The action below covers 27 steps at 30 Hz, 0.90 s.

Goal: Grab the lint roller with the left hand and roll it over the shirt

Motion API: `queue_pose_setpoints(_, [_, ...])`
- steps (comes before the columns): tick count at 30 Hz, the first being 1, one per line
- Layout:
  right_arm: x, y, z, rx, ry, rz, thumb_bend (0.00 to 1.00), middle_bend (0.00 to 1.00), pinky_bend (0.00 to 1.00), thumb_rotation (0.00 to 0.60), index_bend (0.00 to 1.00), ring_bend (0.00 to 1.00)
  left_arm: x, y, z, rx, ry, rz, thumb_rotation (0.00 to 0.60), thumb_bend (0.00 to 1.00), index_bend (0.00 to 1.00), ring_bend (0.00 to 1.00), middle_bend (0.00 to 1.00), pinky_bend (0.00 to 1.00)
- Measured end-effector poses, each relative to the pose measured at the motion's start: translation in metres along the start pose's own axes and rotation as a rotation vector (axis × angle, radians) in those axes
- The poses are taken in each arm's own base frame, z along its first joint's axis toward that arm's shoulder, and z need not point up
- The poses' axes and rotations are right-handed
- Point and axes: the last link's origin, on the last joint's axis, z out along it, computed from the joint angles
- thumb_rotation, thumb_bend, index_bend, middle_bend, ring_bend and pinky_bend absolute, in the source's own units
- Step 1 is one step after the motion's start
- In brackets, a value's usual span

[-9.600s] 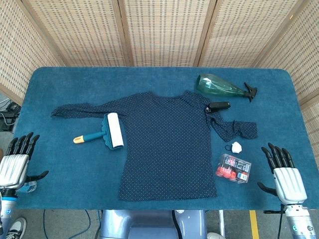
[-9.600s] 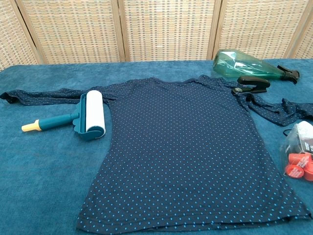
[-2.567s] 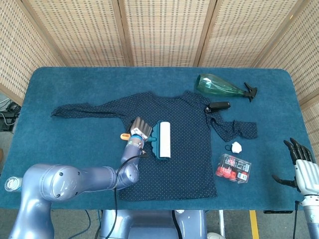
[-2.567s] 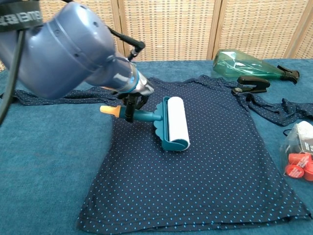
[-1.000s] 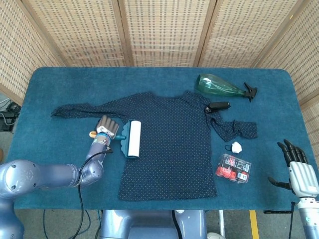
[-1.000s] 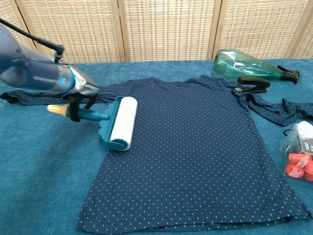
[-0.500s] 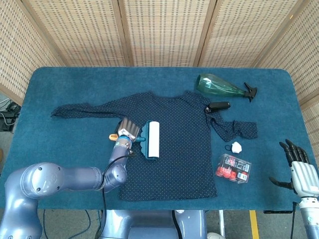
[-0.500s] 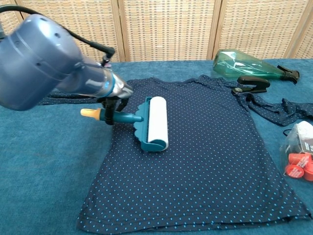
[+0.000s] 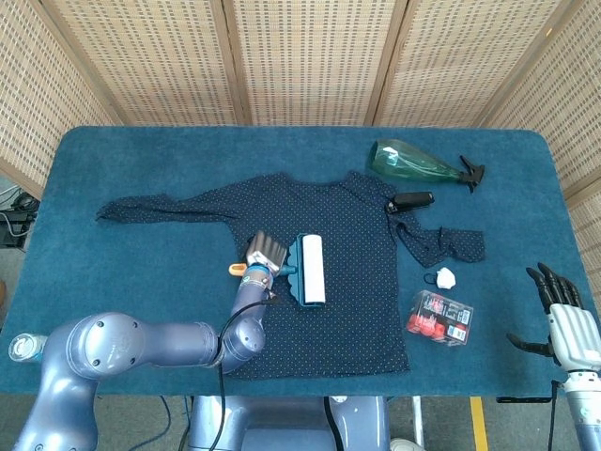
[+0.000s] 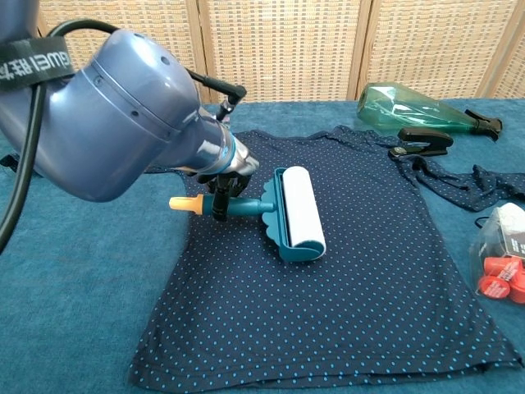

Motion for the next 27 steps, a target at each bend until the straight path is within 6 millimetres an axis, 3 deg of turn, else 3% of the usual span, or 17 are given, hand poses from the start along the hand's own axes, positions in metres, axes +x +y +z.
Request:
queue_pose_setpoints(3, [-0.001,0.0,0.0,0.001,-0.003,-0.002,0.05,0.0,0.0,0.6,0.0,0.0,-0.005,-0.003,0.001,0.01,-0.009,0.0,0.6,0.52,0.85,0.76,0.92,0.68])
queue_pose_setpoints(22, [-0.007,-0.009,-0.004,0.026,-0.012,-0.034,0.05,0.0,0.0,0.6,0.0,0.0,-0.069,-0.098,0.002,0.12,-0.084,-0.044,0.6,0.51,0.84,0.76,0.92,0.68])
queue_pose_setpoints(25, [-0.008,-0.011,-0.005,0.031,-0.012,-0.038,0.05,0.0,0.0,0.6,0.0,0.0,-0.073,-0.108,0.0,0.129,-0.081,-0.054,0.6,0.43,0.81,0.73,0.86,0.65])
queue_pose_setpoints(27, [-0.008,-0.012,-0.005,0.034,-0.011,-0.043,0.05,0.0,0.0,0.6,0.0,0.0,-0.074,-0.114,0.0,0.133,-0.072,-0.065,0.6,0.36,0.76,0.67,0.77,0.6])
